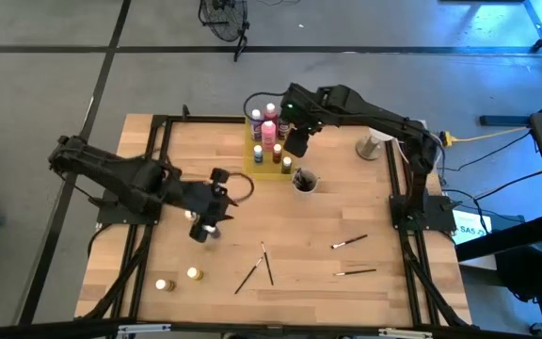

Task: Pick & Place Paint Supplies
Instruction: Put the small light pink paint bottle into the yellow bin

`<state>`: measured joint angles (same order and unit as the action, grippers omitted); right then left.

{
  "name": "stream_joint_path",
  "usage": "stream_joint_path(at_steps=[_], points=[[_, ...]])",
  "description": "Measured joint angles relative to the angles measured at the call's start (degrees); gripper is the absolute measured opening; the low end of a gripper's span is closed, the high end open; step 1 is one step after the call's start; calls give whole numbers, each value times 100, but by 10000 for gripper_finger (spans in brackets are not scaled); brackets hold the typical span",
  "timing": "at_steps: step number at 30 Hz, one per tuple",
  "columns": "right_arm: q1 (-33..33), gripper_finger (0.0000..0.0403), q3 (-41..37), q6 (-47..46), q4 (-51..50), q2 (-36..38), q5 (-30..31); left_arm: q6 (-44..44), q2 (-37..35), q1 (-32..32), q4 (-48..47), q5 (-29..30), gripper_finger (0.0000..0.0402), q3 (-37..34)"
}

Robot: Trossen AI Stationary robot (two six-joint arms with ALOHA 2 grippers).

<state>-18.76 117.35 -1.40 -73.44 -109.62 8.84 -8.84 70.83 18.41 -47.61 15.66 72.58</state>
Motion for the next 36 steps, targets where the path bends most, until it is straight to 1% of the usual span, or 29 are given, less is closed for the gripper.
stream_joint_path(at_steps=[2,4,7,11,13,15,17,22,25,31,33,36], points=[[0,150,274,303,-133,-206,159,-348,-103,-279,178,-645,143,0],[-2,150,477,488,-285,-375,490,-607,-200,-579,213,-1088,143,0],[-65,150,633,743,-525,-551,741,-839,-330,-1039,216,-1605,143,0],[-219,150,637,903,-654,-735,739,-1068,-451,-1645,187,-2082,143,0],[-316,150,637,934,-652,-804,510,-1248,-530,-1947,34,-2128,143,0],[-389,150,637,953,-619,-871,108,-1307,-618,-2248,-41,-2154,143,0],[-428,150,637,978,-600,-940,-170,-1340,-718,-2548,-61,-2371,143,0],[-433,150,637,983,-594,-1023,-239,-1557,-968,-3246,-75,-3189,143,0],[-437,150,635,1040,-534,-1102,-356,-1597,-1092,-3621,-84,-3422,143,0],[-434,150,635,1090,-409,-1313,-522,-1591,-1192,-4155,-85,-3538,143,0],[-433,150,635,1090,-407,-1392,-549,-1595,-1190,-4266,-94,-3757,143,0],[-437,150,635,1090,-327,-1470,-751,-1603,-1190,-4395,-99,-4101,143,0]])
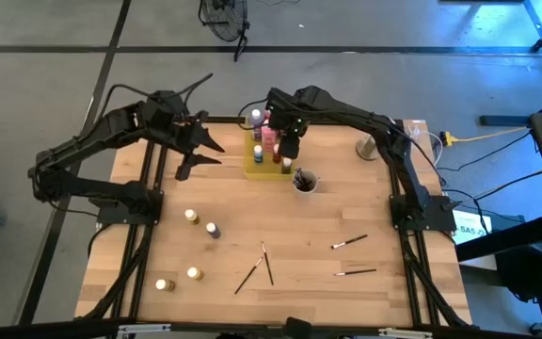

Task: Pick & Place Paint Supplies
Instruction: Put the small light pink paint bottle into the yellow bin

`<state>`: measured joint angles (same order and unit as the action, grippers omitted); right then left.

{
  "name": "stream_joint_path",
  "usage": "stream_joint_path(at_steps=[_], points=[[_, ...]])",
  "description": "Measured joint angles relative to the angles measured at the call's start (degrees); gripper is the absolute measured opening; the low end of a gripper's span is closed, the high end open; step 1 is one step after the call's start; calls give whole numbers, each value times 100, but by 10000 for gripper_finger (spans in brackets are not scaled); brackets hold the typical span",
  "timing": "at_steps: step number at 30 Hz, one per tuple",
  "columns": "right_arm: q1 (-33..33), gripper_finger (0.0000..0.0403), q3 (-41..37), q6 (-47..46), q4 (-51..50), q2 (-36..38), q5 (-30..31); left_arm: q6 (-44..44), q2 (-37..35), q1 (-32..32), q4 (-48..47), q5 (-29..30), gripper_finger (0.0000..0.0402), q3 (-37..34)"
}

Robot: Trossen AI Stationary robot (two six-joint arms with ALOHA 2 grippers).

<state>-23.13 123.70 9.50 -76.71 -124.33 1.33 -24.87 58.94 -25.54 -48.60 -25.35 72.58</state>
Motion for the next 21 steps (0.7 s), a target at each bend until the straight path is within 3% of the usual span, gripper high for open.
stream_joint_path(at_steps=[8,15,21], points=[[-4,151,-4,-5,120,-169,-38,-295,-30,-51,90,-446,143,-386],[-7,151,-4,-117,81,-369,-141,-591,-103,-51,606,-429,143,-1264],[-9,151,-4,-131,184,-475,-156,-504,-103,-88,894,-428,143,-1360]])
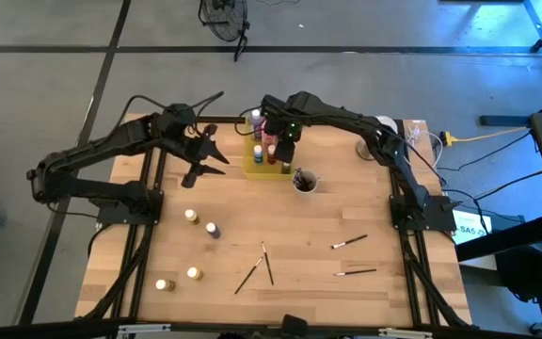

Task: Pick & Place Paint Supplies
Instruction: Put the small light pink paint bottle into the yellow bin, then put the small dark blue paint bottle into the yellow bin

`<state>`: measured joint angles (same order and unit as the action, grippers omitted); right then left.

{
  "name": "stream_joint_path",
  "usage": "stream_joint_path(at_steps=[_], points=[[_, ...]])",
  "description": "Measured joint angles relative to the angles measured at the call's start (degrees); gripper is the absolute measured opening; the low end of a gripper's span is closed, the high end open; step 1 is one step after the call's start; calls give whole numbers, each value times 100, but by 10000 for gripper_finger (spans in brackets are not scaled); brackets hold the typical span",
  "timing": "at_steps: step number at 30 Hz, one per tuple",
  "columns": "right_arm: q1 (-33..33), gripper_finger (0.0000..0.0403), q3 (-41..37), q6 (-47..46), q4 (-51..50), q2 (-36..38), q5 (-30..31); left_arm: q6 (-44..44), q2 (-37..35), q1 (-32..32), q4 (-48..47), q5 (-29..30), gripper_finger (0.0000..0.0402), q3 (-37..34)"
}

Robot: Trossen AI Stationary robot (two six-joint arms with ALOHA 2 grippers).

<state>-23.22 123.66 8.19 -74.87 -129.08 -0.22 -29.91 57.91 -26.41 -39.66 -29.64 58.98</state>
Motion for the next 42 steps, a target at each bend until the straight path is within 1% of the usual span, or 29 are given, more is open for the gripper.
stream_joint_path(at_steps=[5,17,24,28,35,42], points=[[-28,151,0,0,110,-48,0,193,-28,4,127,-13,143,0],[-43,152,0,63,160,-417,-46,273,-31,4,121,-28,143,0],[-46,182,0,83,149,-443,-51,276,-31,4,79,-45,143,0],[-46,201,0,80,31,-443,-66,276,-31,7,72,-205,143,0],[-46,227,0,67,54,-443,-130,276,-31,6,42,-209,143,0],[-46,246,0,85,121,-443,173,322,-31,4,40,-209,143,0]])
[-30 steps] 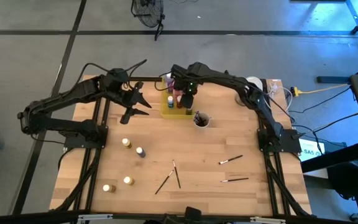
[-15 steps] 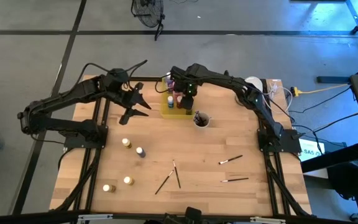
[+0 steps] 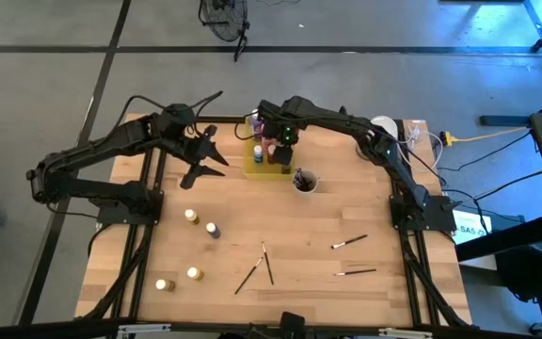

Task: Pick & Place Paint Supplies
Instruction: Put the small dark blue paint bottle into the yellow bin

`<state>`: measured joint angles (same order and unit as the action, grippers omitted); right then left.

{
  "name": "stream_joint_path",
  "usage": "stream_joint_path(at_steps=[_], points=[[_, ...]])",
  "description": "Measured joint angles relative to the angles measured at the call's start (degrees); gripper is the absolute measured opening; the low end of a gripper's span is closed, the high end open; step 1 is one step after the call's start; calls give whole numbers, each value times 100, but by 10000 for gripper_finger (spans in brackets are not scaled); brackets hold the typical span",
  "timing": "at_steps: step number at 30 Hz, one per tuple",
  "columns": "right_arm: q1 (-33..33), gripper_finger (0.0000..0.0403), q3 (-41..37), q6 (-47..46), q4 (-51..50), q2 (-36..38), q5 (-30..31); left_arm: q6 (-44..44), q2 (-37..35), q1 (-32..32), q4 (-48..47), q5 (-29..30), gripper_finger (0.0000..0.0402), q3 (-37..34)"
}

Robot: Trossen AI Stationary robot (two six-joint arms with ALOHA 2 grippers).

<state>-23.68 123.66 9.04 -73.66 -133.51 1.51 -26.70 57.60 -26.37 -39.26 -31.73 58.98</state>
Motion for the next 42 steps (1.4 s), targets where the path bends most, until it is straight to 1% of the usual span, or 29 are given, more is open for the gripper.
stream_joint_path(at_steps=[6,9,14,17,20,23,26,28,29,31,34,36,39,42], points=[[45,250,136,66,-142,95,38,0,0,0,-31,3,143,0],[102,250,502,59,-271,131,39,0,0,1,-42,4,143,0],[219,250,1145,36,-814,152,39,-1,0,1,-44,7,143,0],[335,250,1028,15,-1026,459,39,0,0,0,-60,9,143,0],[487,250,1136,-101,-1547,708,-62,0,0,2,-68,9,143,0],[709,250,1114,-171,-1641,973,-564,75,-3,2,-11,4,143,-37],[1033,250,1113,-267,-1634,1290,-1487,387,-2,45,149,-80,143,-262],[1293,250,1113,-220,-1636,1501,-2081,658,2,104,320,-18,143,-421],[1434,250,1113,-176,-1637,1589,-2249,729,10,139,372,37,143,-471],[1726,250,1112,-78,-1638,1751,-2364,763,60,204,494,79,143,-541],[2136,250,1110,-23,-1637,1980,-2298,756,70,250,593,79,143,-555],[2411,250,1113,-97,-1636,2051,-2045,756,74,293,687,20,143,-555],[2831,250,1104,-394,-1637,2050,-1393,837,54,366,866,13,143,-555],[3230,250,1104,-923,-1636,2043,-752,1280,57,468,869,11,143,-555]])
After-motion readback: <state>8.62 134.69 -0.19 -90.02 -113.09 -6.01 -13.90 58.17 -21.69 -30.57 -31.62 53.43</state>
